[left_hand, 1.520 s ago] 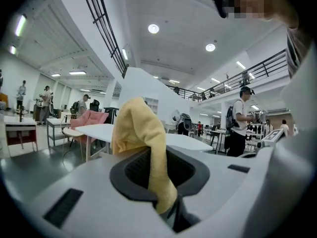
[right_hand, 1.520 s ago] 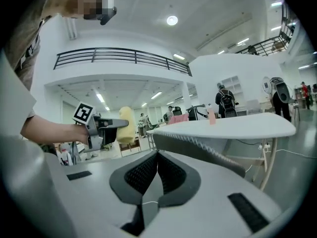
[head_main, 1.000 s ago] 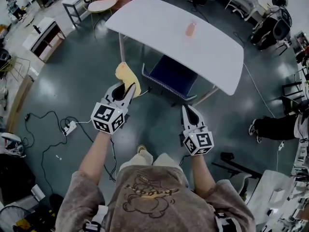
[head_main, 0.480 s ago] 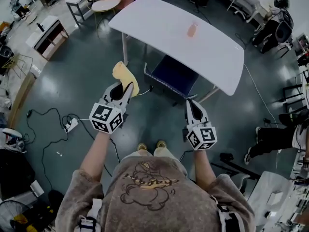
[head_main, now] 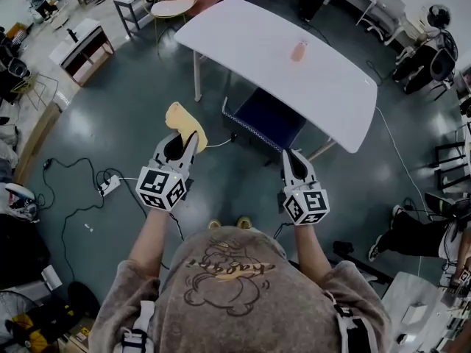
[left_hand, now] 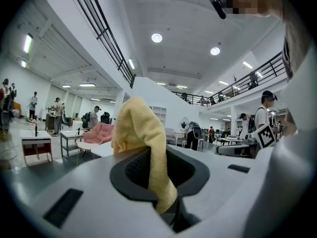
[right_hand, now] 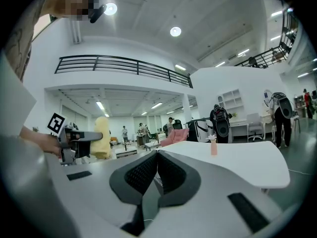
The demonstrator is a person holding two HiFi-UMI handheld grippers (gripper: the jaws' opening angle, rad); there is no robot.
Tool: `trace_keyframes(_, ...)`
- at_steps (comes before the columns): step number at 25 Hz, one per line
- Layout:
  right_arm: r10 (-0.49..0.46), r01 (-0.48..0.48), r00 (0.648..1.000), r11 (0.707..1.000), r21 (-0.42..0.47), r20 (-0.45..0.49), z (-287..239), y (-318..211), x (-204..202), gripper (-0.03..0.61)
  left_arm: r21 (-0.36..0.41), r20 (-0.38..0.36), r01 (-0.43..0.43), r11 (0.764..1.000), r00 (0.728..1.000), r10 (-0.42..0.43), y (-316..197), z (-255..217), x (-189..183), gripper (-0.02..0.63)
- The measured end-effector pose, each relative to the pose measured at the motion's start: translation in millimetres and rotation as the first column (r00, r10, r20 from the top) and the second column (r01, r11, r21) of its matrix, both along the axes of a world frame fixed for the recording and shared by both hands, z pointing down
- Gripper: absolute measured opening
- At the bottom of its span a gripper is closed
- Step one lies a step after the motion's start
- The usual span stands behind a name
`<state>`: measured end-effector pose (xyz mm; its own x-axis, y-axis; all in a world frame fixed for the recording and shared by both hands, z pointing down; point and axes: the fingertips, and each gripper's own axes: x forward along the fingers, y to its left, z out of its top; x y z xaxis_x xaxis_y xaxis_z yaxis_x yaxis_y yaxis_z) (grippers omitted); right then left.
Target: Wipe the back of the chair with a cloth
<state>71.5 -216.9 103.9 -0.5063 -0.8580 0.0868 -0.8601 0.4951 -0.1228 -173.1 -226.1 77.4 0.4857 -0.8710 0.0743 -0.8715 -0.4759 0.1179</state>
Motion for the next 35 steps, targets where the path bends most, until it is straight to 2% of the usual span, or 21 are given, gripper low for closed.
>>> trace_keyframes(9, -0.066, 0.065, 0.998, 0.997, -0.034, -0.004, 23, 19, -12, 0.025, -0.002, 0.023, 0.030, 1.000, 0.999, -0.030, 37, 41, 19, 0.063)
trace_keyframes(16, -0.056, 0.055, 0.998, 0.998, -0.044, -0.020, 36, 17, -1, 0.025, -0.066, -0.009, 0.087, 0.994, 0.996, -0.088, 53, 75, 23, 0.063)
trace_keyframes(22, -0.047, 0.047, 0.999, 0.998, -0.044, -0.008, 36, 18, 6, 0.025, -0.066, -0.007, 0.129, 0.989, 0.991, -0.130, 51, 72, 24, 0.063)
trace_keyframes(35, -0.060, 0.061, 0.998, 0.998, -0.034, 0.022, 32, 17, -2, 0.026, -0.048, 0.000, 0.135, 0.990, 0.991, -0.135, 48, 58, 30, 0.063)
